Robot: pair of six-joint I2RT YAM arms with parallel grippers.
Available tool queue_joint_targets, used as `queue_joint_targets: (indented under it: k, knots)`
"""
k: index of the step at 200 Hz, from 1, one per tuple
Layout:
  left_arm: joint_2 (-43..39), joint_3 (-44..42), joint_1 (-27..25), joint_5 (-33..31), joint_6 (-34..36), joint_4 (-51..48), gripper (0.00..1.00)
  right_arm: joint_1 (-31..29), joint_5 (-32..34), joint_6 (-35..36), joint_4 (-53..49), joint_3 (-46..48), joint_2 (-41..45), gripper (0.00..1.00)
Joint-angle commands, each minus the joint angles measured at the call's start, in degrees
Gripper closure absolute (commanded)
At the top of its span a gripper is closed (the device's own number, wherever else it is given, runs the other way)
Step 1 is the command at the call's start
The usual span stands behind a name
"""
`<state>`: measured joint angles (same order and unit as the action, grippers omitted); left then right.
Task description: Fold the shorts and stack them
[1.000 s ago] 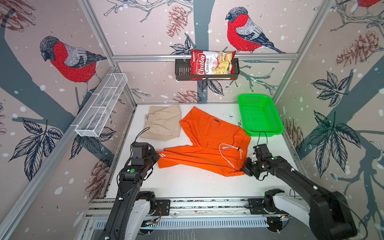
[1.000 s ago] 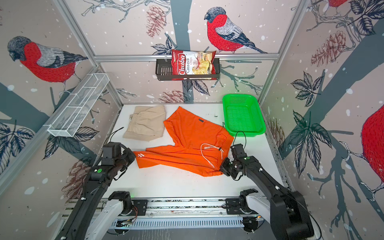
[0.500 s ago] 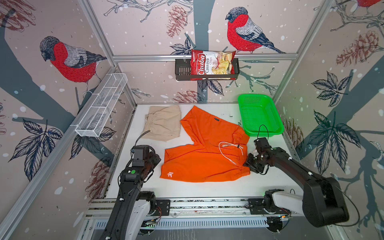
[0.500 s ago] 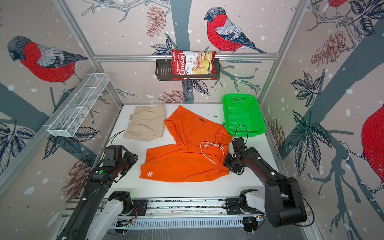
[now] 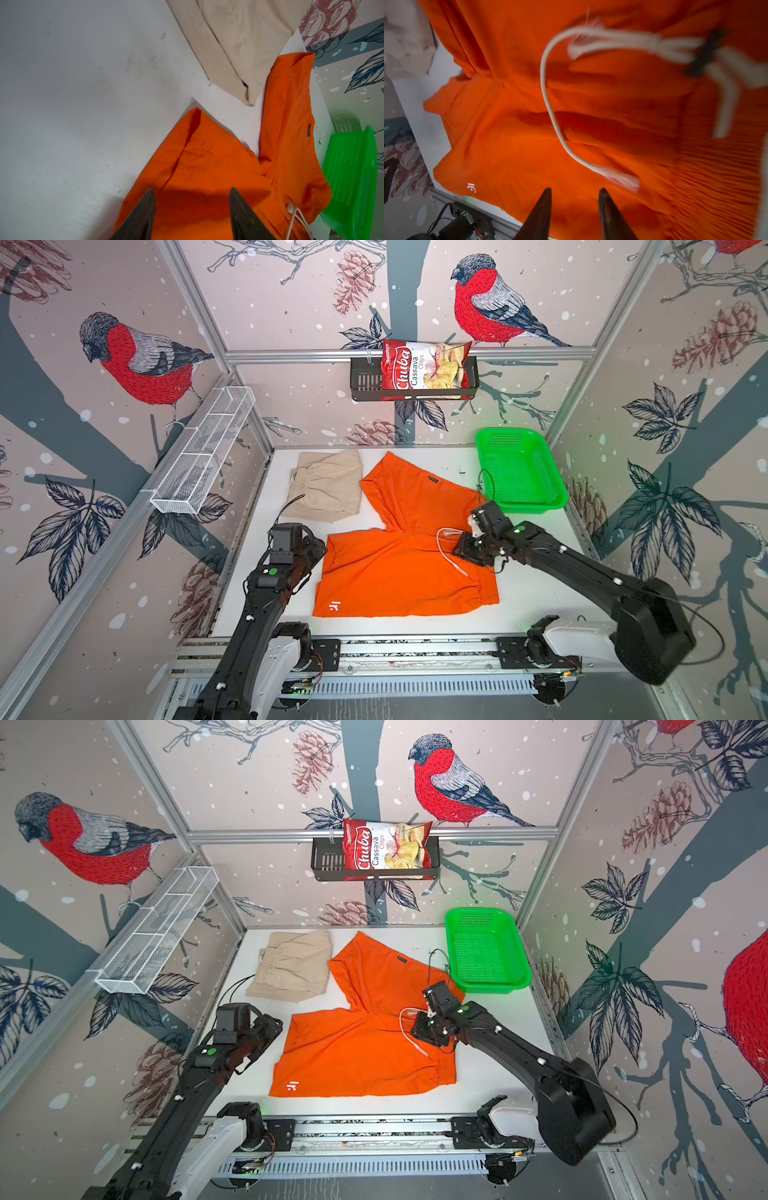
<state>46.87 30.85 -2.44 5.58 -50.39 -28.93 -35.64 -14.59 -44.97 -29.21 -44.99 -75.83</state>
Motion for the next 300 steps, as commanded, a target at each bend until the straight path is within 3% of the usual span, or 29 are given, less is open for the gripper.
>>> queue_joint_targets:
  k: [1, 57, 114, 157, 221, 275, 300]
  knots:
    - [3.8, -1.5, 0.1, 3.7, 0.5, 10.0, 0.46, -2.3, -2.6, -3.1, 8.9, 2.1, -5.0, 0.61]
    - [16.0, -2.6, -0.1, 6.1, 4.9, 19.9, 0.54, 1.6, -1.7, 1.0, 9.6, 10.3, -9.4, 0.62]
    - [26.5, -1.2, -0.7, 8.6, 8.8, 22.3, 0.58, 3.2, -2.0, 3.3, 9.5, 9.6, -10.4, 0.62]
    - [30.6, -0.1, -1.1, 7.7, 10.4, 24.6, 0.57, 3.3, -0.9, 4.3, 7.8, 10.1, -9.9, 0.63]
    - [34.9, 1.4, -1.2, 8.6, 11.3, 27.6, 0.66, 3.6, -0.9, 4.2, 8.0, 11.7, -7.4, 0.63]
    - [34.8, 3.5, -1.2, 9.4, 12.2, 27.9, 0.99, 3.7, 0.3, 4.1, 7.8, 13.7, -6.2, 0.65]
    - [34.7, 4.6, -1.2, 9.8, 12.7, 27.5, 1.00, 3.8, 1.0, 4.3, 7.0, 15.2, -4.8, 0.66]
